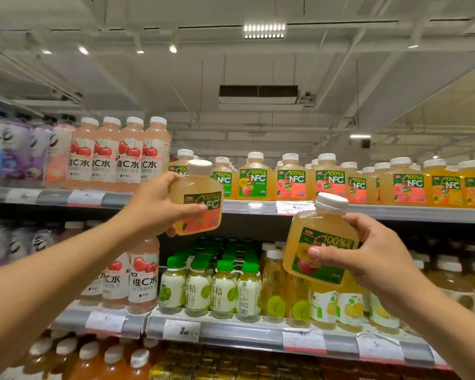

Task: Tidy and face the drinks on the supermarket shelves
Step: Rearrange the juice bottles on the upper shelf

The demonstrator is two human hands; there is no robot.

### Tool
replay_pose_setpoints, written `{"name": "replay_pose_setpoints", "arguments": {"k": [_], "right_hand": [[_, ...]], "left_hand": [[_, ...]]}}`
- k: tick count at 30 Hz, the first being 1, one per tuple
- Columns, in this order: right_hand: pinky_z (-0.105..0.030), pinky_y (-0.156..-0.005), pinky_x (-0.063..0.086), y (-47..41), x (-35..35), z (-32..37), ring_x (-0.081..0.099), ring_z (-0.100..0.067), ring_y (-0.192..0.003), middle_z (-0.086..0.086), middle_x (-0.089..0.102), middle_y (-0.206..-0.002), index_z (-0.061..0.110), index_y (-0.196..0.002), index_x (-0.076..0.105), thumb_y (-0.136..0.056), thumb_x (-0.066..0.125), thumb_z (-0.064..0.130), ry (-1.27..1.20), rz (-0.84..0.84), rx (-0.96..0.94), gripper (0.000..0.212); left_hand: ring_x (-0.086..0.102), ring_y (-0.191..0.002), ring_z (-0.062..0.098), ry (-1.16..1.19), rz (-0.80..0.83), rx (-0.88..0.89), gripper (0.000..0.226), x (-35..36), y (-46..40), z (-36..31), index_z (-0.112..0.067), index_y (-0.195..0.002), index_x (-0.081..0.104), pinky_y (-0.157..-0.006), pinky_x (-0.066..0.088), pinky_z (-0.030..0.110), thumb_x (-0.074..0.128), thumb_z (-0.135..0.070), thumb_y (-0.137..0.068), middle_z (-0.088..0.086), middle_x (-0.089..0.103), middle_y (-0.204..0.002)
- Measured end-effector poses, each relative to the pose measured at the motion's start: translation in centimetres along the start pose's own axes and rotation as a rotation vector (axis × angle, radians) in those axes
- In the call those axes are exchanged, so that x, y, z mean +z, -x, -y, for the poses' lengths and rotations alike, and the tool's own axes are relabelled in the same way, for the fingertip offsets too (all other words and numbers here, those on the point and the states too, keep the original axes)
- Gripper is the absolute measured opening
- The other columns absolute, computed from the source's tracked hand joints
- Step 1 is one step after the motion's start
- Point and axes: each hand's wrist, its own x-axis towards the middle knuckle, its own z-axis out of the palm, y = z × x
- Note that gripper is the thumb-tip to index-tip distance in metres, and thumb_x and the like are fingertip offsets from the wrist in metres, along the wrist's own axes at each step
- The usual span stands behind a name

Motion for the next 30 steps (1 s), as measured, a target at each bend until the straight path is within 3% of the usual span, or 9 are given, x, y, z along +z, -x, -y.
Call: {"name": "replay_pose_setpoints", "arguments": {"k": [4, 10, 15, 19, 22, 24, 27, 30], "right_hand": [[-0.024, -0.061, 0.058, -0.9, 2.2, 0.0, 0.072, -0.011, -0.084, 0.009, 0.074, -0.094, 0.028, -0.11, 0.063, -0.04, 0.092, 0.037, -0.011, 0.025, -0.022, 0.076], [-0.038, -0.078, 0.06, -2.5, 7.7, 0.5, 0.069, -0.012, -0.094, 0.01, 0.071, -0.103, 0.037, -0.118, 0.062, -0.039, 0.092, 0.048, 0.044, -0.017, -0.092, 0.085], [-0.042, -0.085, 0.058, -4.4, 13.1, 1.2, 0.069, -0.009, -0.096, 0.02, 0.068, -0.107, 0.047, -0.117, 0.06, -0.038, 0.093, 0.049, 0.084, -0.075, -0.134, 0.085], [-0.041, -0.088, 0.057, -6.2, 16.4, 1.7, 0.067, -0.007, -0.1, 0.021, 0.066, -0.108, 0.038, -0.12, 0.061, -0.041, 0.092, 0.053, 0.158, -0.114, -0.153, 0.086], [-0.042, -0.086, 0.058, -8.3, 17.6, 2.5, 0.068, -0.01, -0.099, 0.016, 0.066, -0.109, 0.035, -0.122, 0.06, -0.045, 0.093, 0.043, 0.184, -0.137, -0.18, 0.084], [-0.042, -0.087, 0.056, -10.0, 18.0, 3.4, 0.064, -0.012, -0.104, 0.011, 0.064, -0.113, 0.036, -0.121, 0.06, -0.05, 0.092, 0.04, 0.247, -0.161, -0.22, 0.078], [-0.038, -0.089, 0.053, -12.9, 18.6, 4.2, 0.058, 0.002, -0.1, 0.018, 0.061, -0.107, 0.039, -0.12, 0.058, -0.058, 0.091, 0.036, 0.378, -0.202, -0.261, 0.07], [-0.044, -0.089, 0.055, -15.7, 18.9, 4.0, 0.064, -0.014, -0.101, 0.007, 0.063, -0.113, 0.031, -0.129, 0.056, -0.06, 0.091, 0.033, 0.377, -0.173, -0.213, 0.078]], "left_hand": [[0.072, -0.068, 0.023, 0.108, 0.022, -0.071, 0.058, -2.3, 2.3, 1.1, -0.027, -0.108, 0.058, -0.044, 0.053, 0.033, 0.084, -0.036, -0.058, 0.004, 0.07, -0.093], [0.072, -0.071, 0.015, 0.155, 0.027, -0.083, 0.048, -5.4, 2.7, 4.0, -0.032, -0.103, 0.059, -0.044, 0.054, 0.033, 0.086, -0.03, -0.062, -0.008, 0.072, -0.085], [0.07, -0.06, 0.023, 0.14, 0.036, -0.047, 0.047, -7.9, 1.4, 7.6, -0.032, -0.101, 0.059, -0.04, 0.052, 0.034, 0.088, -0.031, -0.063, 0.0, 0.072, -0.083], [0.069, -0.057, 0.025, 0.124, 0.087, -0.009, 0.05, -9.0, 0.1, 10.3, -0.029, -0.103, 0.058, -0.041, 0.054, 0.041, 0.088, -0.032, -0.063, 0.003, 0.071, -0.086], [0.07, -0.062, 0.025, 0.16, 0.126, -0.014, 0.052, -9.2, -0.9, 11.8, -0.029, -0.106, 0.058, -0.045, 0.056, 0.048, 0.087, -0.032, -0.064, 0.002, 0.07, -0.09], [0.071, -0.063, 0.021, 0.184, 0.145, -0.005, 0.052, -9.0, -1.5, 12.5, -0.029, -0.107, 0.058, -0.042, 0.054, 0.041, 0.087, -0.031, -0.065, 0.001, 0.071, -0.089], [0.07, -0.064, 0.015, 0.208, 0.15, 0.008, 0.052, -8.5, -1.9, 13.3, -0.029, -0.109, 0.058, -0.042, 0.052, 0.033, 0.087, -0.03, -0.066, 0.001, 0.07, -0.088], [0.071, -0.065, 0.016, 0.208, 0.148, 0.022, 0.049, -8.2, -2.0, 13.6, -0.03, -0.106, 0.058, -0.043, 0.055, 0.039, 0.087, -0.03, -0.066, 0.002, 0.07, -0.088]]}}
